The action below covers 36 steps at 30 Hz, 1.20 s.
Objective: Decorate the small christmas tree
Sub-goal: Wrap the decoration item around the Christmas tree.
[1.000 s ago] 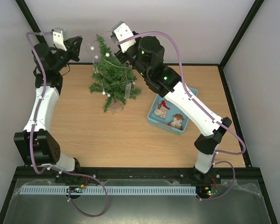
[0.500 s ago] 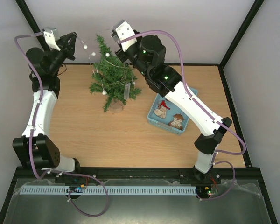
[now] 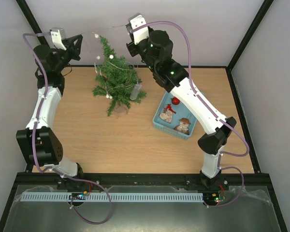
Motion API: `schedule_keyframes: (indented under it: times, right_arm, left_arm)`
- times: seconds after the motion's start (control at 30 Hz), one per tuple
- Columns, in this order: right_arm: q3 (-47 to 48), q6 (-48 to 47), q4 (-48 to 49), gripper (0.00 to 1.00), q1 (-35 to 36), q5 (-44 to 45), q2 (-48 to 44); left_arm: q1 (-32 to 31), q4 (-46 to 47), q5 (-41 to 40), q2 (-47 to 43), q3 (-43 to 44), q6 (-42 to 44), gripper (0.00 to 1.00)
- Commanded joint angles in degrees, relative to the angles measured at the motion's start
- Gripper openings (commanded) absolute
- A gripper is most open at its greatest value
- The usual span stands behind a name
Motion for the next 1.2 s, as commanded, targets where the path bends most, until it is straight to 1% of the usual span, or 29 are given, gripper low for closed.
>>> schedule_keyframes:
  times: [0.0,0.13,0.23,0.33,0.47,0.5,0.57,0.63,0.67,0.7,0.77,0.8,0.87,0.9,0.93,1.0,1.03,1.1,1.17]
  right_arm:
    - [-0.27,4.8,-5.75,0.02,-1.48,1.78,0.99]
    - [-4.86,7.84,-7.43,0.02,-2.63,3.02,-0.62]
    - [-4.42,10.2,-10.16,0.02,-4.69,3.9,0.41]
    - [-5.62,12.11,-12.12,0.02,-6.57,4.4,0.25]
    - [-10.89,14.16,-12.0,0.02,-8.76,4.17,-2.33]
    - [-12.34,14.49,-11.65,0.02,-9.19,4.11,-3.34]
    - [-15.12,15.15,-11.14,0.02,-10.13,3.98,-5.3]
    - [-17.82,15.85,-10.61,0.02,-11.23,3.41,-7.28]
    - [-19.35,16.07,-10.12,0.02,-11.83,2.99,-8.21]
    - [-20.82,16.33,-9.57,0.02,-12.45,2.59,-9.19]
    - [-23.29,16.88,-8.61,0.02,-13.79,1.94,-10.83]
    - [-24.31,17.12,-8.18,0.02,-14.48,1.34,-11.51]
    - [-26.57,17.75,-7.14,0.02,-15.85,0.18,-13.36]
    - [-27.57,17.95,-6.73,0.02,-16.33,-0.3,-13.96]
    - [-28.47,17.95,-6.41,0.02,-16.63,-0.68,-14.49]
    - [-29.93,17.86,-6.12,0.02,-17.16,-1.52,-15.16]
    - [-30.58,17.61,-5.93,0.02,-17.28,-1.99,-15.41]
    - [-31.7,17.57,-5.63,0.02,-17.33,-2.46,-16.17]
    - [-32.96,17.9,-5.27,0.02,-17.41,-2.02,-17.22]
  left_arm:
    - [-0.39,-3.85,-0.48,3.11,1.34,0.55,0.02]
    - [-2.41,-8.98,-3.13,5.57,1.99,3.87,0.02]
    - [-3.35,-10.06,-4.72,7.95,2.85,4.25,0.02]
    - [-4.67,-11.08,-4.19,10.36,4.81,4.98,0.02]
    - [-6.1,-14.28,-2.7,12.85,7.73,6.32,0.03]
    - [-6.16,-14.7,-2.52,12.94,8.07,6.15,0.05]
    - [-6.16,-15.41,-3.23,12.6,8.21,5.4,0.14]
    - [-6.08,-16.42,-3.42,11.97,8.39,5.36,0.18]
    - [-6.08,-17.0,-3.55,11.58,8.41,5.32,0.22]
    - [-6.02,-17.35,-3.74,11.21,8.47,5.19,0.28]
    - [-6.08,-17.95,-3.7,10.59,8.37,4.66,0.43]
    - [-6.08,-17.82,-3.56,10.32,8.06,3.75,0.47]
    - [-5.74,-16.79,-1.3,9.58,6.78,2.52,0.42]
    - [-5.73,-16.35,-0.47,9.17,5.97,2.09,0.41]
    - [-5.62,-16.03,0.17,8.57,5.17,1.72,0.42]
    - [-5.64,-15.45,1.0,7.22,3.59,1.04,0.47]
    - [-5.64,-15.05,1.7,6.37,2.65,0.83,0.48]
    - [-5.63,-14.39,2.33,4.42,0.4,0.74,0.46]
    - [-5.64,-13.55,0.76,2.04,-2.67,0.42,0.46]
